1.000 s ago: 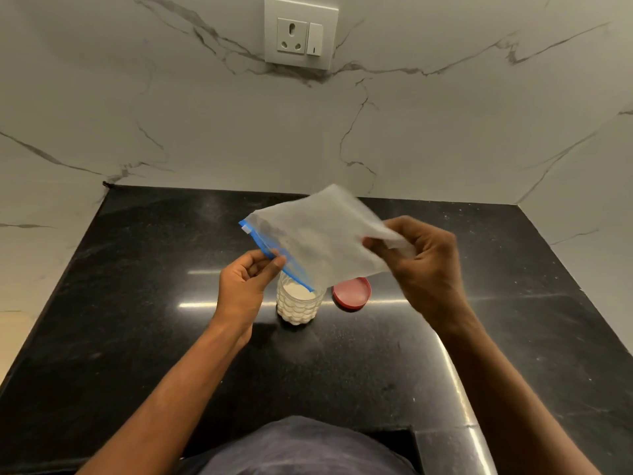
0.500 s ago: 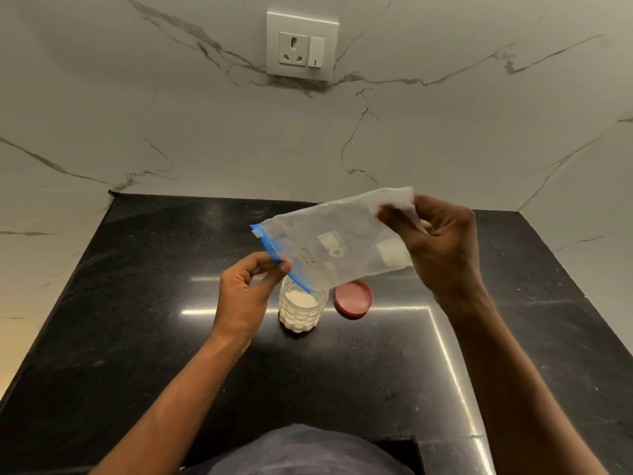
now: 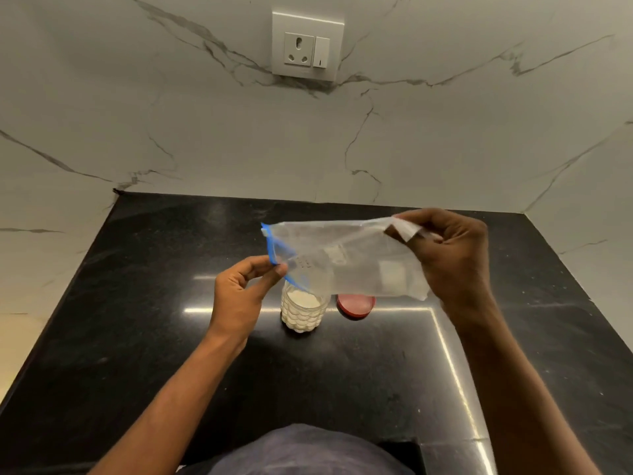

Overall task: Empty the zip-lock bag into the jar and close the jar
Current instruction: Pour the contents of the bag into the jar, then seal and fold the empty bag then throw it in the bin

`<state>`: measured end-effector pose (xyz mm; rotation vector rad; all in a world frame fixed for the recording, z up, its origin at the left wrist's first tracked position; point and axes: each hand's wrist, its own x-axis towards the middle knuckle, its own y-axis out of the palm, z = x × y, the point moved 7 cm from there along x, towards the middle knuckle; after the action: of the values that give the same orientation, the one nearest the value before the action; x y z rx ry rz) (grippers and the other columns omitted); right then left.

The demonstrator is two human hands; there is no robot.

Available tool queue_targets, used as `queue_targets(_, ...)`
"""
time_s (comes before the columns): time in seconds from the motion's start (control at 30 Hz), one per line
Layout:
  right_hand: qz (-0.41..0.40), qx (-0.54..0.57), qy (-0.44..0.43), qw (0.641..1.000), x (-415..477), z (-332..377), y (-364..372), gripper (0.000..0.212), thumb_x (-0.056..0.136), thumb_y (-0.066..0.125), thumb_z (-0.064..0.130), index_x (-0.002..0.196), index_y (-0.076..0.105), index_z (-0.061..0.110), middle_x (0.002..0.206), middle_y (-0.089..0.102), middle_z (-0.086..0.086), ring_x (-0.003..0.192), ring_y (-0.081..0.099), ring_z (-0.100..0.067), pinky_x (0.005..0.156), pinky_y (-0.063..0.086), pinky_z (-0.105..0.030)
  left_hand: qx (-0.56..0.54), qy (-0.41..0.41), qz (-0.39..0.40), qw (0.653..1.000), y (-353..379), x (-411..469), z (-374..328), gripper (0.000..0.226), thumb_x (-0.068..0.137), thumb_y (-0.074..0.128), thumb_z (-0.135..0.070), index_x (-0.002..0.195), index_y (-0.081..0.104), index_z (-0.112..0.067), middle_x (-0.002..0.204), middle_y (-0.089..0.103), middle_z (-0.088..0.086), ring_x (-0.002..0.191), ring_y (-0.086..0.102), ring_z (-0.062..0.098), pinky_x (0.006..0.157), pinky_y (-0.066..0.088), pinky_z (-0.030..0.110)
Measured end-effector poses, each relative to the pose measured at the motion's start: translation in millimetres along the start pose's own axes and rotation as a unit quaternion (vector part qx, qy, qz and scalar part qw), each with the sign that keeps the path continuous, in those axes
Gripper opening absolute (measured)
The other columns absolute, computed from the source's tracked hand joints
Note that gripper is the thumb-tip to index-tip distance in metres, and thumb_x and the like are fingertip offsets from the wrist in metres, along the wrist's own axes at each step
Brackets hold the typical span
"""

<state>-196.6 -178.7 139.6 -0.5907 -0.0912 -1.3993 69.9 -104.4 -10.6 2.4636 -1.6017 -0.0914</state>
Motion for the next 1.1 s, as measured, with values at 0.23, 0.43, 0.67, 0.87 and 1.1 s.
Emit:
queue_targets(0.23,-0.028,0.025,0.0,0.999,-1.1,8.5,-1.2,0.013,0.089,0.083,0.013,0.093,0.08,0.026,0.093,0.081,0.005,0.085,0.076,-0.014,0.077,0.063,-0.029,-0.015,-0.022,0.009,1.0,1.5,0.0,10.1,0.017,0.086,0.084,-0.018,0.1,0.084,-0.027,0.107,0.084,0.003,0.105,0.079,0.018,0.088,0.06,0.021)
queue_targets(0.43,0.049,-0.022,0.025,0.998,-5.8,-3.5,5.1,0.011,0.1,0.068,0.028,0.108,0.075,0.028,0.102,0.077,0.007,0.096,0.073,-0.015,0.082,0.063,-0.037,-0.065,-0.037,-0.015,0.997,0.0,2.1,8.9,0.023,0.082,0.082,-0.017,0.105,0.079,-0.019,0.106,0.084,0.003,0.101,0.079,0.012,0.085,0.059,0.017)
queue_targets(0.67,-0.064,0.069,0.047,0.994,-6.1,-19.7,-19.5,0.024,0.11,0.053,0.027,0.097,0.072,0.03,0.089,0.075,0.002,0.08,0.072,-0.013,0.071,0.064,-0.032,0.0,-0.084,0.079,0.993,21.7,18.4,-12.2,0.07,0.093,0.072,-0.046,0.155,0.044,-0.03,0.144,0.064,-0.005,0.13,0.063,0.009,0.102,0.053,0.025)
queue_targets(0.87,-0.124,0.058,0.129,0.982,-28.9,-67.7,-8.5,0.029,0.11,0.049,0.042,0.098,0.065,0.021,0.089,0.069,-0.009,0.07,0.067,-0.017,0.057,0.058,-0.031,0.031,-0.004,0.046,0.998,26.8,35.1,-50.4,0.015,0.105,0.063,-0.02,0.115,0.072,-0.023,0.102,0.082,-0.013,0.099,0.078,0.011,0.077,0.063,0.019)
queue_targets(1.1,-0.118,-0.021,0.152,0.981,-50.4,-92.0,10.2,0.017,0.108,0.052,0.043,0.111,0.055,0.027,0.1,0.068,-0.005,0.078,0.068,-0.017,0.06,0.059,-0.024,0.172,0.098,0.002,0.98,21.4,32.6,-63.7,0.011,0.109,0.058,-0.023,0.115,0.067,-0.023,0.105,0.074,-0.011,0.098,0.075,0.008,0.081,0.065,0.026)
